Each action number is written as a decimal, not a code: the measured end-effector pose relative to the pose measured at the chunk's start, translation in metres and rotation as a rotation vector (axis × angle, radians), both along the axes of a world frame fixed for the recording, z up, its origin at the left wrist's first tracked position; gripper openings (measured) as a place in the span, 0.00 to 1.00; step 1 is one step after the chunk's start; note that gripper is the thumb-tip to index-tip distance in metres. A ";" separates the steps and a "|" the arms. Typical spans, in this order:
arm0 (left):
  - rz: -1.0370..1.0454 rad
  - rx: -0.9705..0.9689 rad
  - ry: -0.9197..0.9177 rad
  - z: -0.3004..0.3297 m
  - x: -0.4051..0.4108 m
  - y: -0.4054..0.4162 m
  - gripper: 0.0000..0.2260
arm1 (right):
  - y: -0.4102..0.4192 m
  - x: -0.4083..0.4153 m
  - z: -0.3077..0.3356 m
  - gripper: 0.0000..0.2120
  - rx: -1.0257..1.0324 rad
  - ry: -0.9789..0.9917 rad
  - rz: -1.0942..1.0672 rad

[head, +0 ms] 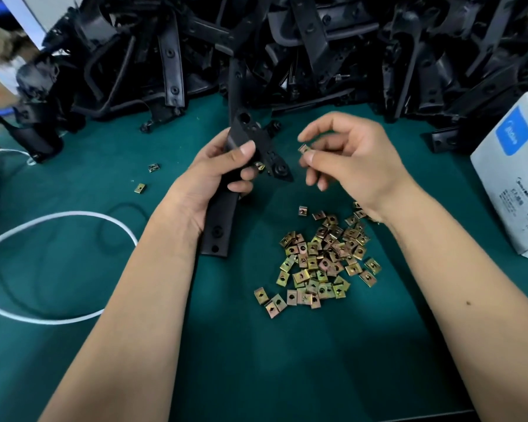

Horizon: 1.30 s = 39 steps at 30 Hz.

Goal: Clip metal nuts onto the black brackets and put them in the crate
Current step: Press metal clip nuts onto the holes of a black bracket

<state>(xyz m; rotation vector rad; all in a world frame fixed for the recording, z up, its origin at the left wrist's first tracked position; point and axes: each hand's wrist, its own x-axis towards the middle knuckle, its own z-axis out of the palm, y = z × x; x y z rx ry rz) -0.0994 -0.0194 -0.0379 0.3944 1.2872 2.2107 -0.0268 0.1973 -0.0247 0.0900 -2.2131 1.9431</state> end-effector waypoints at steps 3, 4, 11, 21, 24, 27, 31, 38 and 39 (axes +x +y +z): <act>-0.031 -0.042 -0.009 -0.002 0.001 0.002 0.10 | -0.001 -0.001 -0.001 0.09 -0.139 -0.057 -0.006; -0.038 -0.064 -0.001 -0.003 0.001 0.002 0.08 | -0.003 -0.001 -0.002 0.09 -0.167 -0.067 -0.012; -0.056 -0.174 0.043 -0.002 -0.001 0.003 0.09 | -0.013 0.000 -0.006 0.10 -0.166 -0.144 -0.031; -0.051 -0.204 0.069 -0.001 -0.001 0.004 0.09 | -0.023 0.001 -0.006 0.12 -0.212 -0.163 0.013; -0.054 -0.217 0.080 -0.001 -0.002 0.004 0.10 | -0.023 0.001 -0.006 0.12 -0.219 -0.183 0.018; -0.038 -0.228 0.085 -0.001 -0.001 0.006 0.10 | -0.024 0.002 -0.006 0.14 -0.184 -0.193 -0.027; -0.034 -0.212 0.063 -0.002 -0.001 0.007 0.10 | -0.024 0.002 -0.005 0.17 -0.213 -0.203 -0.002; -0.052 -0.184 0.038 -0.001 0.001 0.007 0.12 | -0.030 0.004 -0.004 0.18 -0.279 -0.217 0.003; -0.049 -0.187 0.039 -0.001 0.001 0.007 0.12 | -0.032 0.004 -0.004 0.19 -0.281 -0.220 -0.004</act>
